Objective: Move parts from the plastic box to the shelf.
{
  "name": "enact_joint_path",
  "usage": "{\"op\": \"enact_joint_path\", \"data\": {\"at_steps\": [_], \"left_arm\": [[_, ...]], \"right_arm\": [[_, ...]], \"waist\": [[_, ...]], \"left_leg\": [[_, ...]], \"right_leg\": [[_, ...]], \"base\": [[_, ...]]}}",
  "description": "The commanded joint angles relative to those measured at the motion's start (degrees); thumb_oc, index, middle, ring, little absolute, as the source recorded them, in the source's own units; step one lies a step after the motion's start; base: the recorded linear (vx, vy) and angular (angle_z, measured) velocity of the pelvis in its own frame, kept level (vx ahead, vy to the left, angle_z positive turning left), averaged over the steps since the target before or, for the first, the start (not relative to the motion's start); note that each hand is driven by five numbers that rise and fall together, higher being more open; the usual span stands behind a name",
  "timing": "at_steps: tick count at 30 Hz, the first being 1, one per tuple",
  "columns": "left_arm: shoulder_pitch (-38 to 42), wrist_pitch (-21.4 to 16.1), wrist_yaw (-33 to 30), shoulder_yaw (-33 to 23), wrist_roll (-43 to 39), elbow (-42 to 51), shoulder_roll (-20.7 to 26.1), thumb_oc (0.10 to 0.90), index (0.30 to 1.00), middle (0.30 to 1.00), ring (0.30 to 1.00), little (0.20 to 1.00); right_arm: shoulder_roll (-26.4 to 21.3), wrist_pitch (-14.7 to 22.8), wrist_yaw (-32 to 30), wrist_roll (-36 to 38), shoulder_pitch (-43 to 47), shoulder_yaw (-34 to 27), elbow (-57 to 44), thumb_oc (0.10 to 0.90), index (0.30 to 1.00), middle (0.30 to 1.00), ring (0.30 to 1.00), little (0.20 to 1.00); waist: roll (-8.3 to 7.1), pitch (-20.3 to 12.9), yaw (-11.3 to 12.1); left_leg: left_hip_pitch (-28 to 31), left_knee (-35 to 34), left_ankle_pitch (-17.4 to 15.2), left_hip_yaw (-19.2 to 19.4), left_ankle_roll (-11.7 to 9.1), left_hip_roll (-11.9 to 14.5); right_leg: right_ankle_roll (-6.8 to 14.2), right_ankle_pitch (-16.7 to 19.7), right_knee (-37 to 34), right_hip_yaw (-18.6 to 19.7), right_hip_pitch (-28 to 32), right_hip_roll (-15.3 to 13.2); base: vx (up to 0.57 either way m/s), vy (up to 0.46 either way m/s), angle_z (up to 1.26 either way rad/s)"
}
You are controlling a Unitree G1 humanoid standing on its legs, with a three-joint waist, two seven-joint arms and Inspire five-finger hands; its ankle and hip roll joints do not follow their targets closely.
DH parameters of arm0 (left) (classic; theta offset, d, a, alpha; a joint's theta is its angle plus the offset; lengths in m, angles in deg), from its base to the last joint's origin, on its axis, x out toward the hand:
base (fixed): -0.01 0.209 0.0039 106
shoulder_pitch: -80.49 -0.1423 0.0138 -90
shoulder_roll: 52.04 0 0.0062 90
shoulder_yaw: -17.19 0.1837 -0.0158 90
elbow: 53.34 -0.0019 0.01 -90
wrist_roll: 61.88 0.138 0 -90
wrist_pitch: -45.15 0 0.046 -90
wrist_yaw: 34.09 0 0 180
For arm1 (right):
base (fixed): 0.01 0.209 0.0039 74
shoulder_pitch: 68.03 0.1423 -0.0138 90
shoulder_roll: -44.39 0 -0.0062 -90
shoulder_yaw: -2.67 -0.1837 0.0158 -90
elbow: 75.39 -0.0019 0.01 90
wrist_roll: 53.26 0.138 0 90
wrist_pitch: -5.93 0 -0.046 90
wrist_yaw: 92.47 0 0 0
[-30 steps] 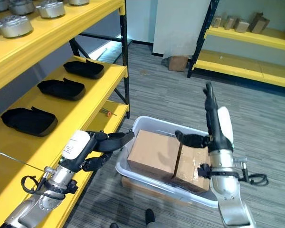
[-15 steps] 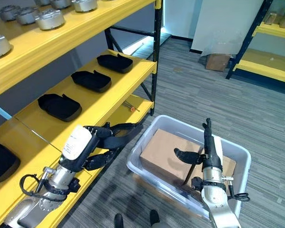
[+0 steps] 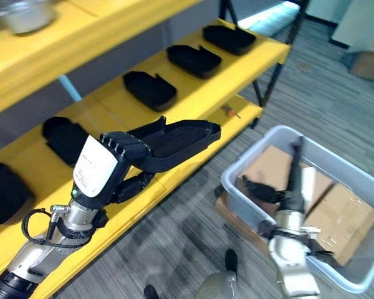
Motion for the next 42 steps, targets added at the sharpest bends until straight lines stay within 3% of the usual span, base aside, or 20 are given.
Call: {"op": "enact_joint_path", "data": {"at_steps": [1,5,6,7,9,10,12,18,24,25,30,31,32,33,34,37,42], "left_arm": [[3.0,-0.1,-8.2,-3.2,5.0,7.2,0.2,0.400,0.300,0.300,0.300,0.300],[5.7,2.2,-10.4,-1.0,9.5,8.8,1.1,0.400,0.300,0.300,0.300,0.300],[6.2,4.8,-11.7,-1.0,10.8,9.5,1.4,0.400,0.300,0.300,0.300,0.300],[6.6,5.3,-12.5,-0.8,11.0,9.6,1.7,0.400,0.300,0.300,0.300,0.300],[8.8,7.5,-14.5,-0.2,9.4,9.5,2.5,0.400,0.300,0.300,0.300,0.300],[10.8,8.7,-14.5,0.5,7.7,9.3,2.8,0.400,0.300,0.300,0.300,0.300],[14.4,11.4,-12.7,1.5,5.0,8.4,3.1,0.400,0.300,0.300,0.300,0.300],[10.5,11.8,-14.0,-1.7,5.8,8.1,3.7,0.400,0.300,0.300,0.300,0.300],[9.9,12.0,-14.4,-2.1,6.7,8.1,3.7,0.400,0.300,0.300,0.300,0.300],[8.7,13.8,-16.9,-2.3,9.1,8.6,4.5,0.400,0.300,0.300,0.300,0.300],[8.9,14.6,-16.8,-1.9,8.9,8.7,4.8,0.400,0.300,0.300,0.300,0.300],[9.5,16.6,-16.7,-1.4,8.2,8.8,5.4,0.400,0.300,0.300,0.300,0.300],[10.9,19.1,-16.4,-0.1,7.3,8.5,6.0,0.400,0.300,0.300,0.300,0.300],[11.2,19.3,-16.4,0.1,7.2,8.4,5.9,0.400,0.300,0.300,0.300,0.300],[11.6,20.5,-16.2,0.0,6.5,8.2,5.9,0.400,0.300,0.300,0.300,0.300],[11.0,22.2,-17.6,-0.3,6.2,7.2,5.5,0.400,0.300,0.300,0.300,0.300],[10.1,22.2,-17.1,-0.7,7.6,6.6,4.6,0.400,0.300,0.300,0.300,0.300]], "right_arm": [[-4.6,3.0,-3.3,-3.7,6.6,-3.9,-6.1,0.900,1.000,1.000,1.000,1.000],[-4.0,2.1,-3.7,-6.4,7.1,-2.5,-7.0,0.900,1.000,1.000,1.000,1.000],[-3.5,2.0,-4.2,-8.1,7.4,-1.0,-7.8,0.900,1.000,1.000,1.000,1.000],[-3.6,2.2,-4.9,-9.0,7.2,-0.8,-8.0,0.900,1.000,1.000,1.000,1.000],[-5.0,3.6,-6.2,-13.0,5.5,-1.5,-9.4,0.900,1.000,1.000,1.000,1.000],[-6.2,5.0,-6.9,-14.9,4.9,-2.0,-9.6,0.900,1.000,1.000,1.000,1.000],[-7.9,6.8,-8.3,-16.4,4.0,-2.9,-9.8,0.900,1.000,1.000,1.000,1.000],[-8.6,5.9,-8.9,-16.0,4.5,-3.1,-10.4,0.900,1.000,1.000,1.000,1.000],[-8.7,6.0,-9.1,-16.4,4.4,-3.2,-10.4,0.900,1.000,1.000,1.000,1.000],[-8.8,4.8,-14.2,-21.4,1.6,-5.0,-10.7,0.900,1.000,1.000,1.000,1.000],[-8.8,4.4,-14.7,-23.1,1.2,-5.0,-10.9,0.900,1.000,1.000,1.000,1.000],[-10.1,4.0,-14.5,-26.8,1.2,-4.9,-10.9,0.900,1.000,1.000,1.000,1.000],[-13.6,4.7,-13.0,-27.1,2.0,-4.3,-11.3,0.900,1.000,1.000,1.000,1.000],[-13.7,4.7,-13.0,-27.0,2.1,-4.4,-11.3,0.900,1.000,1.000,1.000,1.000],[-16.1,5.9,-12.0,-23.7,2.9,-5.0,-10.9,0.900,1.000,1.000,1.000,1.000],[-16.3,7.1,-11.9,-23.1,2.9,-5.2,-10.5,0.900,1.000,1.000,1.000,1.000],[-15.0,7.5,-11.9,-23.9,1.4,-5.7,-11.1,0.900,1.000,1.000,1.000,1.000]], "waist": [[-0.57,-5.9,-1.1],[-1.53,-5.4,-0.7],[-1.28,-5.1,-0.5],[-1.24,-5.2,-0.7],[-1.61,-5.5,-1.9],[-1.86,-5.6,-2.7],[-1.98,-5.9,-3.7],[-0.87,-5.6,-3.1],[-0.75,-5.5,-3.1],[-0.21,-5.6,-5.9],[-0.31,-5.8,-6.3],[-0.35,-6.1,-6.5],[-0.78,-6.5,-6.6],[-0.66,-6.5,-6.5],[-0.55,-6.2,-6.6],[0.04,-5.8,-6.7],[-0.24,-5.7,-6.5]], "left_leg": [[0.2,0.3,-3.2,1.3,3.0,1.7],[1.1,-0.2,-4.0,3.0,4.5,-0.1],[0.7,-0.1,-4.6,2.6,6.0,-0.8],[0.1,0.2,-4.5,1.7,6.4,-1.0],[-1.5,1.3,-5.0,-2.9,7.2,-2.3],[-1.9,1.2,-4.8,-5.3,7.2,-3.2],[-3.1,1.5,-4.3,-9.3,6.9,-4.5],[-2.6,1.7,-4.3,-10.2,6.3,-5.0],[-2.6,2.0,-4.4,-10.1,6.4,-5.1],[-1.4,2.3,-4.8,2.2,4.6,-1.9],[-1.5,2.0,-4.2,2.4,4.2,-1.5],[-1.6,1.7,-3.4,2.4,3.4,0.0],[-1.9,1.1,-1.1,0.0,0.9,4.6],[-2.0,0.9,-0.7,0.0,0.7,4.7],[-2.2,1.1,0.1,-2.0,-0.7,7.8],[-1.0,0.8,-1.1,-2.1,-0.2,6.9],[0.2,-0.1,-2.5,-1.9,1.2,4.2]], "right_leg": [[0.9,-6.4,0.9,1.7,0.9,6.0],[2.7,-4.8,2.3,-0.3,0.0,4.2],[1.6,-9.8,9.9,0.4,-1.5,7.0],[0.8,-11.2,11.8,1.8,-2.2,8.4],[-2.5,-15.5,15.2,7.9,-3.2,15.2],[-4.0,-15.8,14.2,11.4,-3.2,18.1],[-5.4,-13.7,10.3,15.7,-2.5,20.2],[-5.9,-12.1,6.6,16.1,-0.8,20.2],[-6.0,-12.0,6.3,16.1,-0.7,20.2],[-4.4,-11.0,3.3,10.6,0.5,17.9],[-4.5,-10.7,3.0,10.3,0.5,17.7],[-4.3,-10.7,2.9,10.7,0.5,17.1],[-4.3,-10.8,2.6,12.5,1.0,15.3],[-4.4,-10.6,2.5,12.5,0.9,15.4],[-3.8,-10.5,2.6,14.1,1.1,13.4],[-2.5,-10.4,3.7,14.4,0.4,11.8],[-0.7,-9.6,4.2,13.5,0.1,9.5]], "base": [[-0.08,0.326,0.71],[-0.10,0.262,0.48],[-0.12,0.112,0.14],[-0.14,0.065,0.18],[-0.08,-0.082,0.72],[-0.08,-0.171,1.19],[-0.13,-0.257,1.44],[-0.04,-0.091,0.14],[-0.03,0.016,0.00],[-0.21,0.121,0.06],[-0.04,0.043,1.00],[0.05,0.326,-0.08],[0.04,0.314,0.15],[0.12,0.572,0.25],[0.07,0.438,0.10],[0.07,0.448,-0.18],[0.06,0.373,-0.08]]}}
